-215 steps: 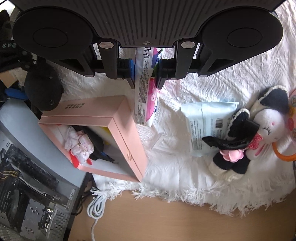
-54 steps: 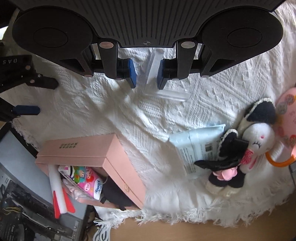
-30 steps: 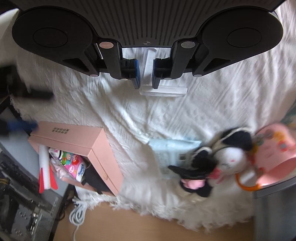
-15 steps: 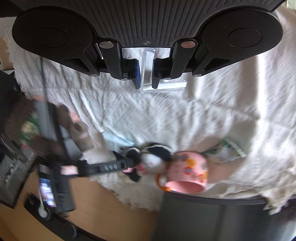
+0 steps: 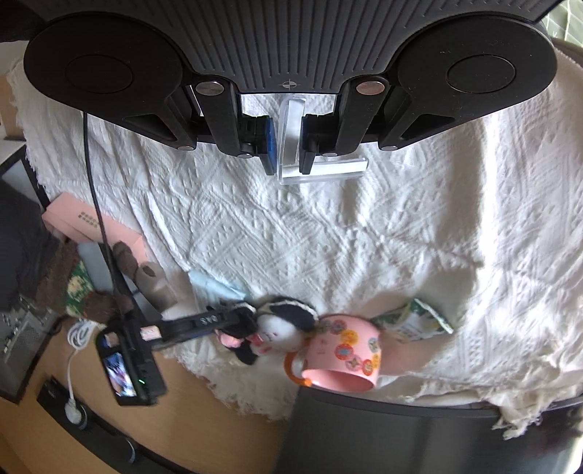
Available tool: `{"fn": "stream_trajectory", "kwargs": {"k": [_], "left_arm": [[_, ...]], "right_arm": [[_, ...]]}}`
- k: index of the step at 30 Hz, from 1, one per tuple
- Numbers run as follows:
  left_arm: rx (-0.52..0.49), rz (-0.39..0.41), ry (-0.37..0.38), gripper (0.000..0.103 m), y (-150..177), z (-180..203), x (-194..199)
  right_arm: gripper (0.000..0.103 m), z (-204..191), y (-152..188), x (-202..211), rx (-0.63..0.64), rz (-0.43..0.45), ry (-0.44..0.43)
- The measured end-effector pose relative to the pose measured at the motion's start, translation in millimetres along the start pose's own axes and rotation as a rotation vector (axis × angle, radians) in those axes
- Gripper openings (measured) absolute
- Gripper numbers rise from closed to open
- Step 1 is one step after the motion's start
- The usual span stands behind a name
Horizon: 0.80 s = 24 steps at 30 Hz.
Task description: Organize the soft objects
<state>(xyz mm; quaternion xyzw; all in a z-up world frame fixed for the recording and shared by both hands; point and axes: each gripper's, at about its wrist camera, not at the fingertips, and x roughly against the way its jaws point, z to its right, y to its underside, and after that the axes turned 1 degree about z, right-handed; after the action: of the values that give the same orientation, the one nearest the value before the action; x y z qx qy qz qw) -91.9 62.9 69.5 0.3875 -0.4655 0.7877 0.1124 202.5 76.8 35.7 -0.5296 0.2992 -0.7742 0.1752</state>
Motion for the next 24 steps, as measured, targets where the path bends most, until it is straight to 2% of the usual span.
{"fn": "stream_trajectory", "kwargs": {"k": [1,3,6,9,13,17,21,24], "left_arm": [[-0.007,-0.005,0.001,0.015,1,3,-1],[-0.027,-0.012,0.011,0.015,0,8,-2],[-0.051,-0.014,0.032,0.015,-1,14,-3],[-0.075,-0.014,0.056,0.015,-4,19,-7],[-0.142,-0.028,0.106,0.015,-9,33,-14],[-0.244,-0.066,0.186,0.015,-13,55,-25],[-0.340,-0.126,0.269,0.015,-14,83,-45],[-0.433,-0.139,0.334,0.015,-22,110,-56]], "right_arm": [[0.026,-2,-1,2,-0.012,-0.006,-0.005],[0.015,-6,-2,11,-0.043,-0.015,0.016],[0.011,-6,3,40,-0.106,0.001,-0.014],[0.011,-13,16,84,-0.123,0.025,-0.037],[0.011,-29,42,142,-0.083,0.051,-0.026],[0.011,-34,77,184,-0.144,0.026,0.003],[0.011,-37,121,208,-0.210,-0.015,0.128],[0.011,-31,154,224,-0.320,-0.052,0.219]]}}
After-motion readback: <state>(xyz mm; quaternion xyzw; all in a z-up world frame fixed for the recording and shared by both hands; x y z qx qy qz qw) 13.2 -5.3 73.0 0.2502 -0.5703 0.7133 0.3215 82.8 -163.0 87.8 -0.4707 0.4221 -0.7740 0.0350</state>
